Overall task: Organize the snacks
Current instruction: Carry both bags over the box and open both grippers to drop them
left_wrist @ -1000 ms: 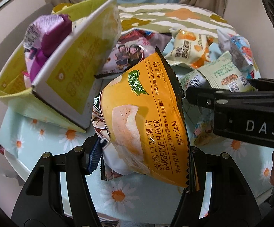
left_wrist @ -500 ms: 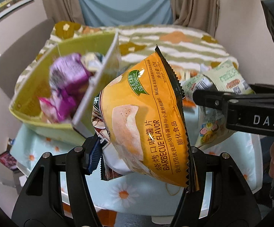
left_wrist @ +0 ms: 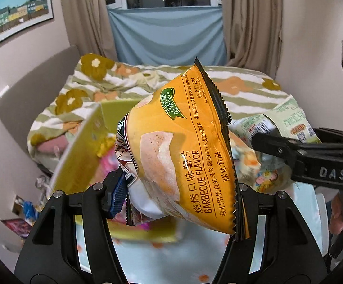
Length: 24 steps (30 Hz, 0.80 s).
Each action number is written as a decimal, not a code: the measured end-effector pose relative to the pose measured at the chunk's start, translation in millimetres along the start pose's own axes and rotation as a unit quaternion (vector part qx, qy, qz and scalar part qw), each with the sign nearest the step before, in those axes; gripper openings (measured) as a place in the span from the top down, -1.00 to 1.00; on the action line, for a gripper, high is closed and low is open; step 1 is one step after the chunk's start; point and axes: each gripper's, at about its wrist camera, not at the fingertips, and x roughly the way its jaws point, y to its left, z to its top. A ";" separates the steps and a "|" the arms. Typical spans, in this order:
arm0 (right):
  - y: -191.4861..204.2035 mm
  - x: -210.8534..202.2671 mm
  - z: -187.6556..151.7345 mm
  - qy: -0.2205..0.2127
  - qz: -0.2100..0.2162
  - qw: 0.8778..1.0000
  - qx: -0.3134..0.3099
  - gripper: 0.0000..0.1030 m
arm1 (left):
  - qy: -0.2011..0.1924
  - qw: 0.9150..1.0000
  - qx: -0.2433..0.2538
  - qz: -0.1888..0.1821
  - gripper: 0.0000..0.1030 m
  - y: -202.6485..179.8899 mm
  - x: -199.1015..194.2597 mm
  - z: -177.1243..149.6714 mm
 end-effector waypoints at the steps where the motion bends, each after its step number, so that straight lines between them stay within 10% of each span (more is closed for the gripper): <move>1: 7.4 5.8 7.8 -0.002 0.001 1.000 -0.001 -0.27 | 0.001 1.000 -0.001 0.001 -0.19 11.1 4.4 6.7; 16: 69.9 106.6 85.5 0.002 -0.001 1.000 0.025 -0.27 | 0.085 0.996 0.028 -0.006 -0.22 129.8 149.1 61.2; 20: 76.0 131.7 91.0 0.015 -0.012 0.999 0.036 -0.27 | 0.101 0.994 0.032 -0.012 -1.00 135.8 169.6 51.5; 24: 78.7 144.8 92.0 0.027 -0.019 0.999 0.040 -0.27 | 0.097 0.994 0.025 -0.032 -1.00 144.5 165.5 43.0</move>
